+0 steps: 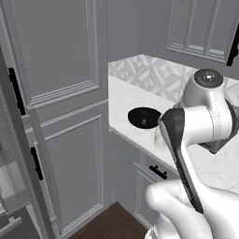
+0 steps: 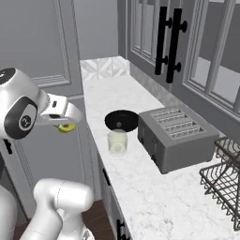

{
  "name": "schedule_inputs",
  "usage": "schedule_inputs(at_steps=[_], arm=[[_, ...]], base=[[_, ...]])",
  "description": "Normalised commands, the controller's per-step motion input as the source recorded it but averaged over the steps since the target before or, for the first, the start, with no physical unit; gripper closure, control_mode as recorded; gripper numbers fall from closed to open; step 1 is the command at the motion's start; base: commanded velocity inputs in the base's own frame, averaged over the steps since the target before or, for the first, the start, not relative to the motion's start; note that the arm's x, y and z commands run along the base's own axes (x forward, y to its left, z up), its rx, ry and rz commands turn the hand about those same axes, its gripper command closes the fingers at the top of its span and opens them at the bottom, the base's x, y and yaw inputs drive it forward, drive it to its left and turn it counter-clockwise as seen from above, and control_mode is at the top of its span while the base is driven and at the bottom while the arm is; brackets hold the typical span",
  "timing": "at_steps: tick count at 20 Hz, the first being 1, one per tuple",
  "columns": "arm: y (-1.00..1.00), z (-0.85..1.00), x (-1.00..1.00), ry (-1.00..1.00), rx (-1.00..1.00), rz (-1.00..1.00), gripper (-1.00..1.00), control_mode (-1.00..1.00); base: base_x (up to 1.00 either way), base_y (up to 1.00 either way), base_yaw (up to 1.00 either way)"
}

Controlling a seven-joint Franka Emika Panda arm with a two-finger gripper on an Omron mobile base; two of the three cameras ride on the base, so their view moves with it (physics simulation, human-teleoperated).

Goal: Grab a lemon wedge from the fridge and one ice cube from the ice bowl, and put them in the glass of lemonade.

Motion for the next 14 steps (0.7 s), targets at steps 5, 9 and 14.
schedule_inputs(at_steps=[5, 9, 14], arm=[[0.0, 0.0, 0.0, 0.0, 0.0, 0.0, 1.0, 1.0], [0.0, 0.0, 0.0, 0.0, 0.0, 0.0, 1.0, 1.0], [0.0, 0.0, 0.0, 0.0, 0.0, 0.0, 1.0, -1.0]], base=[[0.35, -0.13, -0.25], [0.21, 0.0, -0.17], [0.0, 0.0, 0.0]])
